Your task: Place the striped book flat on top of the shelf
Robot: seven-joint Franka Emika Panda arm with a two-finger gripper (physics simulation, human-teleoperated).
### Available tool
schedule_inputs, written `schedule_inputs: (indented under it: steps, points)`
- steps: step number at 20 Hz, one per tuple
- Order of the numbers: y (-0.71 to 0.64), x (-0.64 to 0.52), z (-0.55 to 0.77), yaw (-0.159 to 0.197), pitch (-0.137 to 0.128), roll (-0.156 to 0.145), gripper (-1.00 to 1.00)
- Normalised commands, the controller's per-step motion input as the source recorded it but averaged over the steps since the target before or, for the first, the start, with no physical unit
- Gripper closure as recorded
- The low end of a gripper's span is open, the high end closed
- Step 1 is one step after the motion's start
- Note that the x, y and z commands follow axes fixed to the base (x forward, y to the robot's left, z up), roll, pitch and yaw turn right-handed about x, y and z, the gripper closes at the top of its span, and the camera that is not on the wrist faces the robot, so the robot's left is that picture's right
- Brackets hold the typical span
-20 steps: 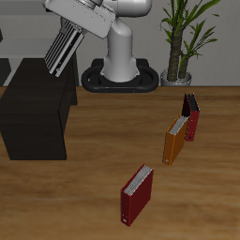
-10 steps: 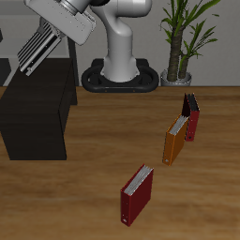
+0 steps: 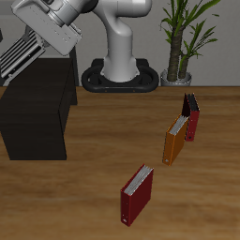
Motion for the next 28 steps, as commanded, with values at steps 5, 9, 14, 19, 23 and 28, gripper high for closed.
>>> schedule_inputs:
  steps: [5, 9, 14, 19, 23, 28]
  points:
    - [-0.19, 0.07, -0.16, -0.004, 0.025, -0.049, 1.0]
    - [-0.2, 0.12, -0.23, -0.008, 0.046, -0.04, 1.0]
    - [0.09, 0.09, -0.25, -0.02, 0.067, 0.014, 1.0]
    - [0.36, 0.1, -0.24, 0.026, 0.099, 0.179, -1.0]
    - [0.33, 0.04, -0.17, -0.035, 0.063, 0.069, -1.0]
    - [0.29, 0.04, -0.04, -0.002, 0.028, 0.063, -1.0]
